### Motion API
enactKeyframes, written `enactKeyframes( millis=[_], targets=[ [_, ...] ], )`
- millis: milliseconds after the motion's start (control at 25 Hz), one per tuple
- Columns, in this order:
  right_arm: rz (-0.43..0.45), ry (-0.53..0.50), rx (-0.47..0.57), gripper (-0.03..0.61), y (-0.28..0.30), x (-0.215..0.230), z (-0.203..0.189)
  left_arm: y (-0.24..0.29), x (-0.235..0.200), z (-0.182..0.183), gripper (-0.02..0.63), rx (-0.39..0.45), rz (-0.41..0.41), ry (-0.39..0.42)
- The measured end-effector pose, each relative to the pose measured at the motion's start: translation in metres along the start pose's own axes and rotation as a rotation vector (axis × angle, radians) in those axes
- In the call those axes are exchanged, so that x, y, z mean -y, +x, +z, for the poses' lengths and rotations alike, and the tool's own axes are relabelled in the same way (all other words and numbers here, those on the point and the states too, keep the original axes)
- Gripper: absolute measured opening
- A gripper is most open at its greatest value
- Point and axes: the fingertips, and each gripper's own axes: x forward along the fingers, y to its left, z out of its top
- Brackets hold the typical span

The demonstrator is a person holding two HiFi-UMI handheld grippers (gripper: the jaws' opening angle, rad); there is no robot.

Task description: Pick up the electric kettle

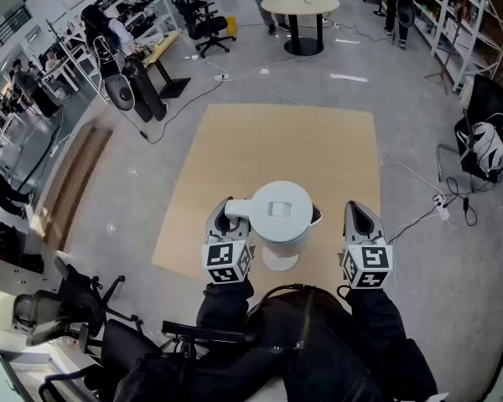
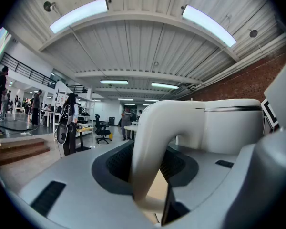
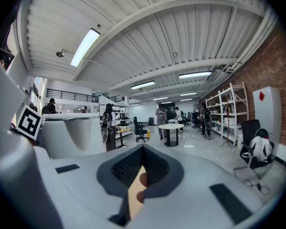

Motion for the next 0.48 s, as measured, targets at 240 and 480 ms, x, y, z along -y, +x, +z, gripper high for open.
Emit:
enactKeyframes(
  millis=[240,480],
  targets=[
    [-0.002,0.0,-0.001,0.003,0.0013,-0.0013,0.0,0.0,-0.003,0.0,0.14,-0.001,0.002,0.002],
    [-0.014,0.01,0.0,0.003,-0.0044,0.0061,-0.0039,-0.0029,0.0023,-0.0059,0.14,-0.01,0.011,0.007]
  ],
)
